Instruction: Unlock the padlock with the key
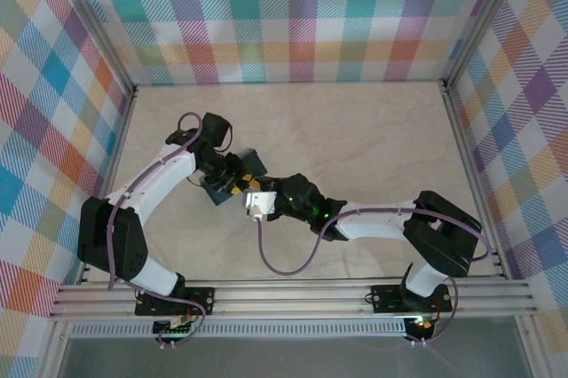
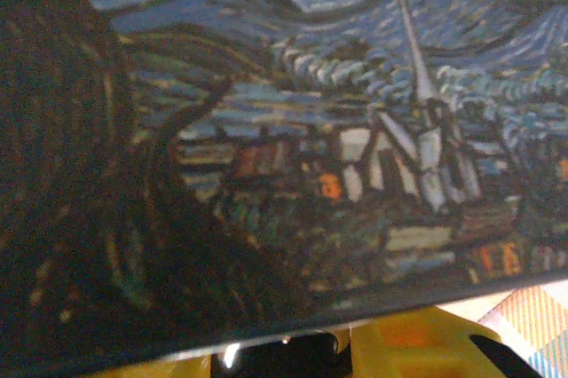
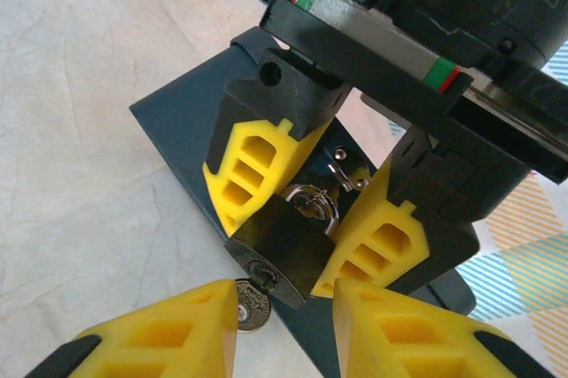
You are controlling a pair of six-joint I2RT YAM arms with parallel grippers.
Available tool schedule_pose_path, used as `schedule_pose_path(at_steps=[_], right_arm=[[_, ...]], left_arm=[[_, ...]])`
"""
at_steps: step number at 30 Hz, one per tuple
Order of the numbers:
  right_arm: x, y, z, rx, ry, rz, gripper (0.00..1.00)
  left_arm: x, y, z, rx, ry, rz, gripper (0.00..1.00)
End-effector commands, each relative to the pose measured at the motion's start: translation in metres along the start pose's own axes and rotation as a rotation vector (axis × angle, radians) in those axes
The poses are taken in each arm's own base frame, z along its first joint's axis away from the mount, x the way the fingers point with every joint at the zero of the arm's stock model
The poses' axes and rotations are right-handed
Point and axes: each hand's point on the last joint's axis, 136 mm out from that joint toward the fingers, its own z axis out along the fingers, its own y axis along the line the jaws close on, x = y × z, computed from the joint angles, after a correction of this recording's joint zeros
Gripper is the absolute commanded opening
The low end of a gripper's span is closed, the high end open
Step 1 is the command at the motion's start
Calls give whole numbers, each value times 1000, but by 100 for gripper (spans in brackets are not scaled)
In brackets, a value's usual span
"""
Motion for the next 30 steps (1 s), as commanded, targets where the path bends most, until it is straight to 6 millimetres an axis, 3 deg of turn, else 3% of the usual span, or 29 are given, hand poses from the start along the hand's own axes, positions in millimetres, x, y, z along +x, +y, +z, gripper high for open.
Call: schedule_pose_path(at_steps=[1,10,24,30], right_arm=[[-4,2,2,11,-17,-38,31],[11,17,-4,-23,32,-54,31],[6,19,12,-16,33,-57,27],[-3,5,15,55,16,-68,25]], left_arm=[[5,-13,-12,37,15,9,0],[4,-13,-13,40,12,4,0],[8,-12,-11,56,30,-2,0],[8,-12,-10,60,33,-4,0]])
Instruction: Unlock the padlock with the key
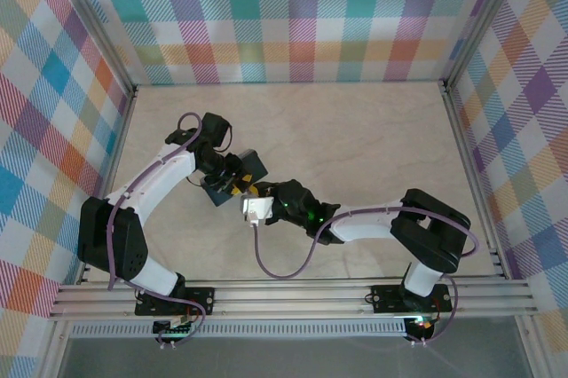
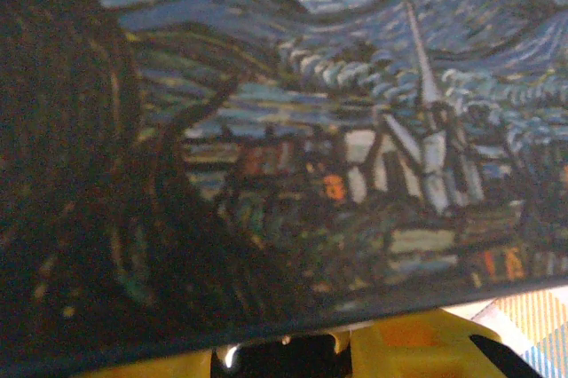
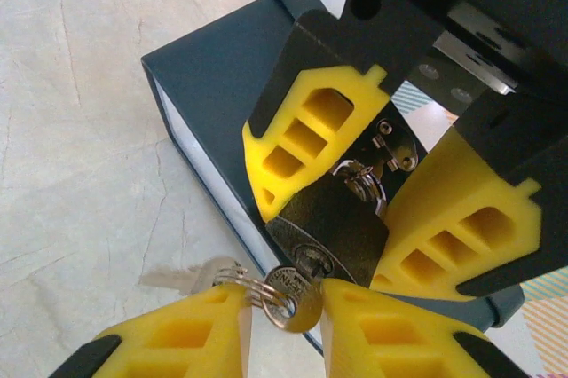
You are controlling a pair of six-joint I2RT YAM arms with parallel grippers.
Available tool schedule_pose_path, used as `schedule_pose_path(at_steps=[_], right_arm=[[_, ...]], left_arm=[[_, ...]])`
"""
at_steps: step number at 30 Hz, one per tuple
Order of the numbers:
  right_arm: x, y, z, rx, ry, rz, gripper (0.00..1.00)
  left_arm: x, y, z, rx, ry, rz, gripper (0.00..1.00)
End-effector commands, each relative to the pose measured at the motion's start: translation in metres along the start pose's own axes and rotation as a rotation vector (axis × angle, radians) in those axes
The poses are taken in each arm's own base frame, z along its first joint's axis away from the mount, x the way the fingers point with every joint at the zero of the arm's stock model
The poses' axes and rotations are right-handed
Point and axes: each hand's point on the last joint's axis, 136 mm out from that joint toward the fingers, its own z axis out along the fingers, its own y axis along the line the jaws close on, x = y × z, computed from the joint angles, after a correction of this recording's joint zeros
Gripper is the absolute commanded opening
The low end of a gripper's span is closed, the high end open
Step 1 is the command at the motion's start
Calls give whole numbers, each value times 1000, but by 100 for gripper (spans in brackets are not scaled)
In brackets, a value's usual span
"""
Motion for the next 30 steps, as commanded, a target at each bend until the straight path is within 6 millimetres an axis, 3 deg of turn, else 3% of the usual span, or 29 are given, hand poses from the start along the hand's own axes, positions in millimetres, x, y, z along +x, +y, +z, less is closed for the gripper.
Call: schedule_pose_path(at_steps=[1,12,15,19,24,30], right_arm=[[-16,-13,5,50,-37,-11,25],[-17,-19,14,93,-21,31,12],[-18,-30,12,144,-18,107,8],[-18,-53,6,255,-9,335,2],[-23,-76,-6,333,-83,778,0],[-37,-68,-11,233,-138,1037,2]], left_arm=[[5,-13,-8,63,14,6,0],[9,-12,-7,82,26,-8,0],[10,-14,-8,99,28,-25,0],[9,-22,-9,157,11,-69,0],[13,-30,-6,182,14,-79,0],[10,-26,-7,161,0,-63,0]])
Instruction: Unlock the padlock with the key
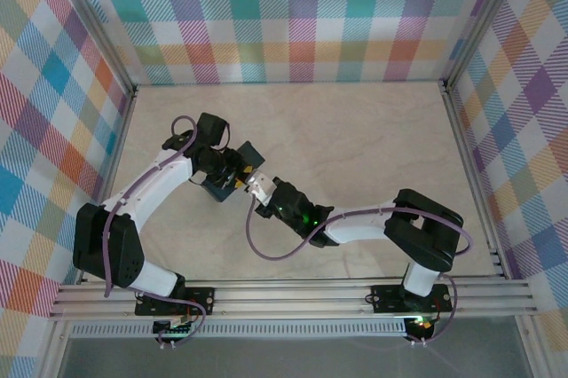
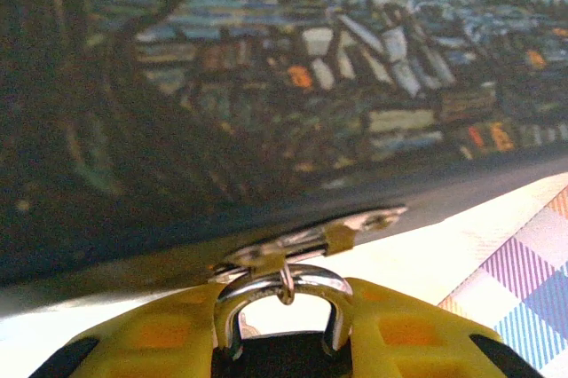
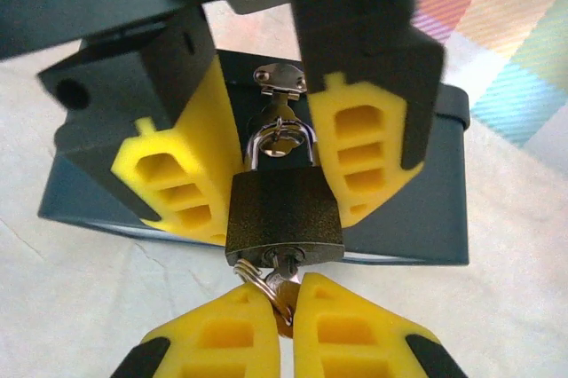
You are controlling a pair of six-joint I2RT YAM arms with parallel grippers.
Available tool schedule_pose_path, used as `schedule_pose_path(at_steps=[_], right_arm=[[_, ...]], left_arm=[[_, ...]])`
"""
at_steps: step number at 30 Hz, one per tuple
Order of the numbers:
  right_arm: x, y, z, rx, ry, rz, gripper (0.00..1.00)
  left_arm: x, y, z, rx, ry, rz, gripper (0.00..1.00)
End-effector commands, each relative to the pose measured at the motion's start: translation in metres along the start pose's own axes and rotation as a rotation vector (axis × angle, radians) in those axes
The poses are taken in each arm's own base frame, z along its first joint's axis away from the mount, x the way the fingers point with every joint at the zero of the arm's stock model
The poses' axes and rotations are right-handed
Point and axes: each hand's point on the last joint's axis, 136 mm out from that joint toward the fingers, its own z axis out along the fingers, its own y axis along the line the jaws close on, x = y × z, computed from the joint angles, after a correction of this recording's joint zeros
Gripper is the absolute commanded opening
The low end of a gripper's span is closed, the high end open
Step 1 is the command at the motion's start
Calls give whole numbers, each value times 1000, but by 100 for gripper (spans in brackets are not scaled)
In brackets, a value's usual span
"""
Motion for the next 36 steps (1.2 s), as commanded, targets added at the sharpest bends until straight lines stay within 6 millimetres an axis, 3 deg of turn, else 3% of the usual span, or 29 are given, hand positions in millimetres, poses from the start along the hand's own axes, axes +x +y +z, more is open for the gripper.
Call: schedule_pose_path(at_steps=[1,7,14,29,36], right_arm=[[-61,-4,-15,-38,-143,315,4],[-27,8,-27,-160,28,284,28],[-39,2,-27,-307,105,538,43],[-22,8,8,-338,187,669,44],[-16,4,20,-358,200,780,33]], left_arm=[[19,-3,-6,23,59,35,0],[12,-1,-7,6,37,62,0],[16,3,-8,10,50,66,0],[20,-1,-17,34,60,73,0],[25,-2,-21,53,75,70,0]])
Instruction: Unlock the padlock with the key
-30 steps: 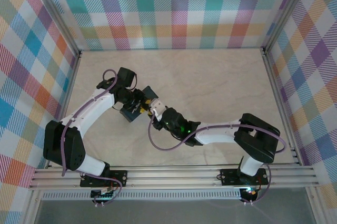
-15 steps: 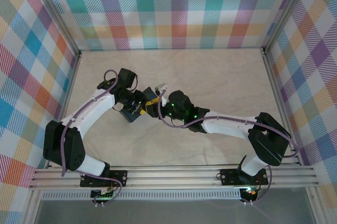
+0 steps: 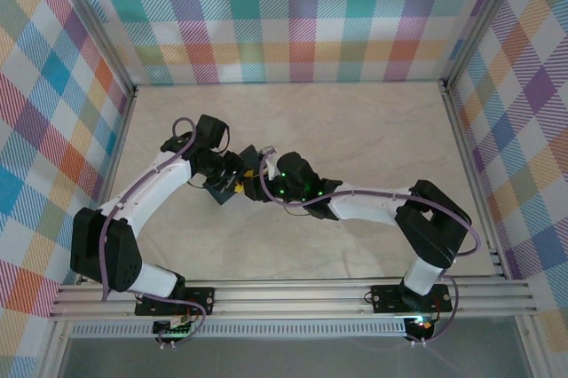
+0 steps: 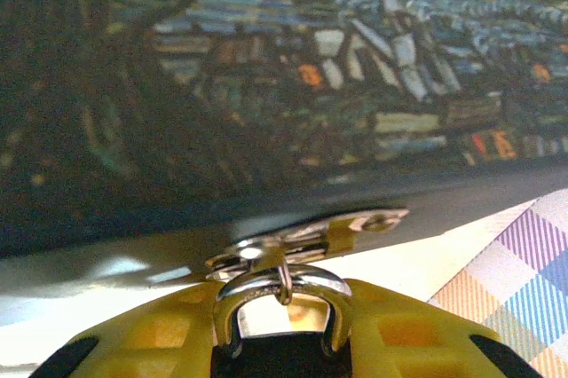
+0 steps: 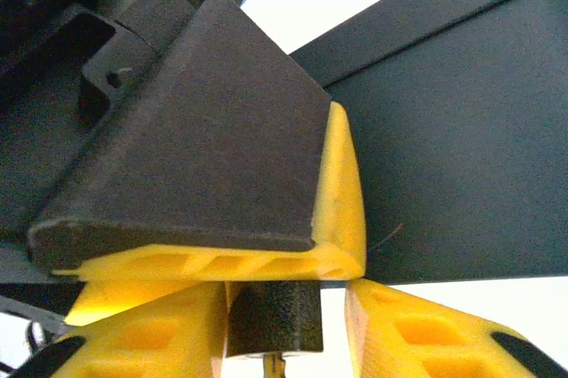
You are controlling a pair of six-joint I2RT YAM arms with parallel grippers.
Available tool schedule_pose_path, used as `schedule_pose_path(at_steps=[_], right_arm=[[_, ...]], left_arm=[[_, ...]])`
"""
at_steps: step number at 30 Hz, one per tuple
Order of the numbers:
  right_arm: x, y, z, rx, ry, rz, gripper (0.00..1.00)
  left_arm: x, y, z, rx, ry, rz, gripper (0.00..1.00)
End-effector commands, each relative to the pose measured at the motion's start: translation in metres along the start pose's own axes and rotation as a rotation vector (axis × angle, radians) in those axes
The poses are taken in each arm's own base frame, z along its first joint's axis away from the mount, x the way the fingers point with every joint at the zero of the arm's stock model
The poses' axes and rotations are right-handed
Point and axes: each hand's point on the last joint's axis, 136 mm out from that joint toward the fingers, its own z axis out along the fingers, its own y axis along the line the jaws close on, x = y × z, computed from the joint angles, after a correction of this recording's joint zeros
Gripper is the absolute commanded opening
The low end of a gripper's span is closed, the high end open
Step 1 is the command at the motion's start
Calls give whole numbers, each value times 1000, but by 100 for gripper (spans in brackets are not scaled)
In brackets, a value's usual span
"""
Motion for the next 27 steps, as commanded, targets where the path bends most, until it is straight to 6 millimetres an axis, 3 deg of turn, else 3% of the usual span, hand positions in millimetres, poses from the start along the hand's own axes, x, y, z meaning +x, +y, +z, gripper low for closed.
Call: schedule_pose_path(at_steps=[1,4,8,11,19,23,27], right_arm=[[-8,0,8,-35,-14,65,29],[-7,5,8,-68,-12,68,15],[-2,-2,5,-21,19,34,7],[1,-11,-1,51,53,-30,6],[-2,-16,-12,130,142,-139,7],[-11,-14,-19,157,135,-210,7],[-19,-16,-24,232,172,-356,7]], left_arm=[[13,-8,-16,62,32,36,0],[10,-4,-17,51,25,35,2],[-1,6,-25,29,-8,49,39],[-16,15,-46,-17,-93,101,53],[-38,17,-69,-2,-177,150,59],[-63,30,-84,-167,-299,281,60],[-78,43,-80,-282,-321,368,60]])
